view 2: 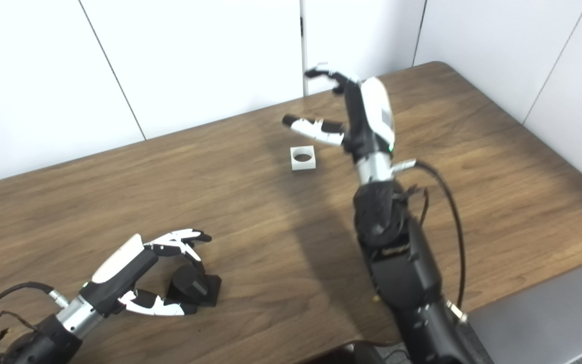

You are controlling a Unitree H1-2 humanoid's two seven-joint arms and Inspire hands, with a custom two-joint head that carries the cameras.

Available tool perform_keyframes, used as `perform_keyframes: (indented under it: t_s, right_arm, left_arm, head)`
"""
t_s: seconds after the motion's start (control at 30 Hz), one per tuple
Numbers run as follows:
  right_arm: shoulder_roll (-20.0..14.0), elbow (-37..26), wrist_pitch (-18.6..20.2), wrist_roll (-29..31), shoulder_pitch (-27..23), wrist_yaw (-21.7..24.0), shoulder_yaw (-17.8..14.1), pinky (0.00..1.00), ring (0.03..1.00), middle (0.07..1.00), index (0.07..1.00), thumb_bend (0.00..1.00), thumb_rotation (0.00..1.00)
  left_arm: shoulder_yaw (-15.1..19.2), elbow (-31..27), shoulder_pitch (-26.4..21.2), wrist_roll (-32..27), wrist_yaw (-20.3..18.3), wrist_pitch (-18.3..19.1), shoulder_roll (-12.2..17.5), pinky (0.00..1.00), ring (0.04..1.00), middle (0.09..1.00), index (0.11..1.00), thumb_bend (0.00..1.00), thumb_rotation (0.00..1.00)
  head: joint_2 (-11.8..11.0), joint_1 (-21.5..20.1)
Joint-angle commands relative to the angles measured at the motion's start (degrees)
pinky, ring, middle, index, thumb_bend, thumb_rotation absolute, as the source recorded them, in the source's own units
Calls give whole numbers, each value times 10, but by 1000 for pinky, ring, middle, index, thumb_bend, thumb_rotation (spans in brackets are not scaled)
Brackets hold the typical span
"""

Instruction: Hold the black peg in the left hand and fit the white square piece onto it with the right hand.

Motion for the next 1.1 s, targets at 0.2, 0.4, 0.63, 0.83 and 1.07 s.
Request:
perform_keyframes:
  t_s: [0.2, 0.4, 0.63, 0.83, 1.07]
  right_arm:
    - [-89, 30, 3, -4, -70, 85, 28, 586, 724, 758, 703, 766, 305]
    - [-149, 93, -3, 10, -112, 153, 53, 652, 783, 790, 730, 746, 306]
    - [-182, 159, 4, 15, -148, 196, 78, 670, 832, 838, 729, 766, 334]
    - [-181, 180, -14, 28, -152, 185, 72, 662, 833, 839, 719, 752, 335]
    - [-190, 172, -14, 23, -148, 198, 85, 688, 850, 852, 741, 742, 371]
  left_arm:
    - [-27, 40, -2, 38, -15, 12, 16, 770, 885, 841, 494, 521, 73]
    - [-38, 43, -2, 34, -2, 12, 17, 766, 886, 846, 494, 521, 72]
    - [-44, 45, -3, 40, 8, 12, 19, 776, 885, 845, 494, 521, 73]
    - [-46, 56, -9, 75, 9, 12, 19, 793, 885, 835, 494, 521, 71]
    - [-50, 74, -13, 92, 13, 12, 16, 804, 890, 838, 494, 522, 71]
  head:
    - [-7, 1]
    - [-8, 4]
    - [-6, 8]
    - [-4, 9]
    - [-8, 14]
